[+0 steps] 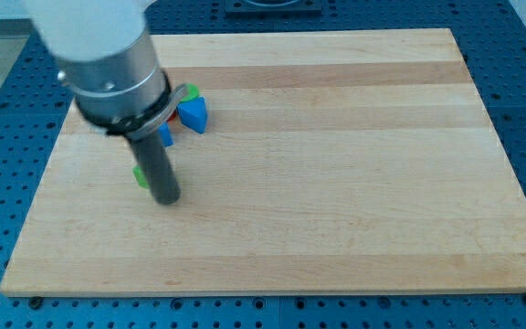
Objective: Push the green star into the group of blocks
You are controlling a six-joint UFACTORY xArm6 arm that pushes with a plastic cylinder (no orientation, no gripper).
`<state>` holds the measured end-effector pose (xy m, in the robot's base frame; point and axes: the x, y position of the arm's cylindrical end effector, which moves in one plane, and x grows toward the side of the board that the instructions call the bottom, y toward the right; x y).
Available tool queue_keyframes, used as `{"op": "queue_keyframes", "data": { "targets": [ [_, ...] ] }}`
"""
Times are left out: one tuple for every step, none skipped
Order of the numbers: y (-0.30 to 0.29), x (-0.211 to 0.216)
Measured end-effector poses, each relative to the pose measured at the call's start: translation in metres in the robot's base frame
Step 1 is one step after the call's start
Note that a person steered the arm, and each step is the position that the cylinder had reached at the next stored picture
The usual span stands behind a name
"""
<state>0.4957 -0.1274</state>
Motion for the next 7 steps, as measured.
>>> {"op": "queue_keyframes", "data": {
  "targets": [
    [0.001,-0.017],
    [0.000,-0.017],
    [-0.020,-0.017],
    [-0.030,0.027],
    [-0.033,0.023],
    [-0.033,0.007],
    [-0.046,-0.035]
  ]
}}
